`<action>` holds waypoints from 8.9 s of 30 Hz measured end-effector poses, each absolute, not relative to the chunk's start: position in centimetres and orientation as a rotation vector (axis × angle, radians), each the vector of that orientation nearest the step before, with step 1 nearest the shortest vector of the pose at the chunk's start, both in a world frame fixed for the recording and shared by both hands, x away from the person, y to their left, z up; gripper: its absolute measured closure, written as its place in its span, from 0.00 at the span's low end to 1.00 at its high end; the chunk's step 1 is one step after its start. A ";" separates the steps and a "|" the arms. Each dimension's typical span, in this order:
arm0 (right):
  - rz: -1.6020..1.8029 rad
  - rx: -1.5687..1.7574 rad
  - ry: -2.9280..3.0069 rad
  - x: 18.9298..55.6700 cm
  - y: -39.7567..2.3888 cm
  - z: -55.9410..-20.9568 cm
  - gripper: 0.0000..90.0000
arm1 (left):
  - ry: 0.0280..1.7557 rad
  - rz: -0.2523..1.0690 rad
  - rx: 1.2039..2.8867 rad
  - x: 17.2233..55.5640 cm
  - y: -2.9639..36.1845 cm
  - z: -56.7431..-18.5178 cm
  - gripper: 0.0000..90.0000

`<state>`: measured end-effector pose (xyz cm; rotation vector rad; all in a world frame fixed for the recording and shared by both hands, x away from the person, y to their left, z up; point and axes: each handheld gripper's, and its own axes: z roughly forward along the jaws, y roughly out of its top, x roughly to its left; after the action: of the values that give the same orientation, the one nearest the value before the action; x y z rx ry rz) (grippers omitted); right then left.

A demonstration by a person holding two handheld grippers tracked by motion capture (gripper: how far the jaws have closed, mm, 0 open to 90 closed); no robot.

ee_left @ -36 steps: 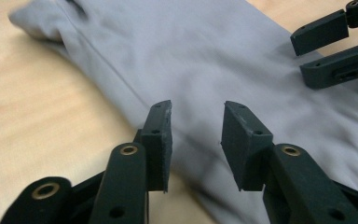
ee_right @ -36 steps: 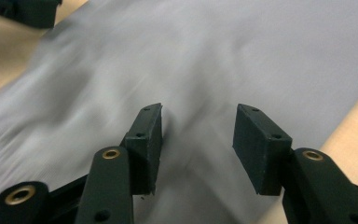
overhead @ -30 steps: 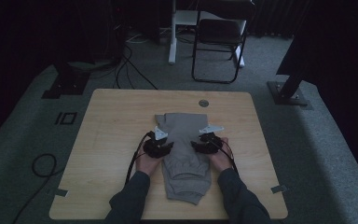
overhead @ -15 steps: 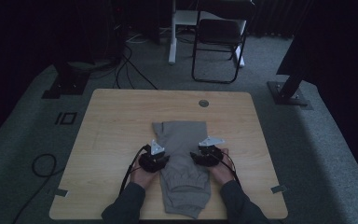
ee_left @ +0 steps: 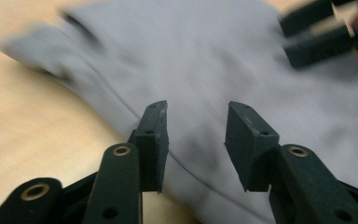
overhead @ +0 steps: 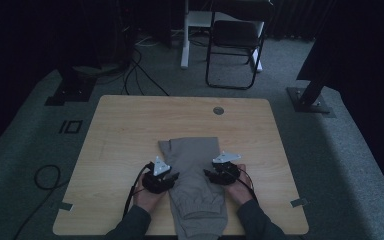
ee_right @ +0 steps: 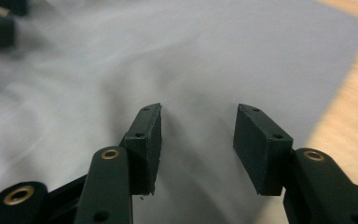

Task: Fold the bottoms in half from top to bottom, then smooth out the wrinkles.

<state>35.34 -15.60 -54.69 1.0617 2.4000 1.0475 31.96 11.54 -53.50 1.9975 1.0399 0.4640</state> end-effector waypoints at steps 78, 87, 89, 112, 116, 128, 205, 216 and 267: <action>1.017 1.460 2.169 46.1 -17.1 -53.4 0.61 | 1.412 0.568 1.799 43.8 14.7 -52.7 0.63; 0.955 1.464 2.245 47.7 -16.0 -54.4 0.57 | 1.410 0.477 1.928 44.7 12.6 -54.9 0.53; 0.928 1.431 2.250 47.5 -15.9 -54.4 0.63 | 1.412 0.477 1.940 44.8 12.5 -54.8 0.53; 1.220 1.292 2.107 45.2 -17.9 -47.9 0.95 | 1.146 0.545 1.799 41.5 12.0 -47.1 0.91; 1.281 1.222 2.096 42.2 -19.1 -46.9 0.95 | 1.078 0.520 1.779 38.8 12.8 -45.8 0.91; 1.297 1.160 2.275 32.6 -20.4 -49.9 0.95 | 1.016 0.414 1.996 30.4 12.9 -50.1 0.90; 1.194 1.302 2.451 33.4 -20.2 -54.1 0.81 | 1.137 0.189 1.963 31.8 12.1 -54.4 0.78; 1.228 1.264 2.353 36.5 -19.1 -52.5 0.96 | 1.217 0.269 1.872 36.1 12.0 -53.5 0.93; 1.126 1.108 2.468 34.6 -17.1 -53.9 0.52 | 1.162 0.146 1.941 31.1 14.2 -54.2 0.91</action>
<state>34.59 -17.10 -53.85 1.1084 2.4684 1.1255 31.06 14.21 -54.18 1.9408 1.1616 0.1457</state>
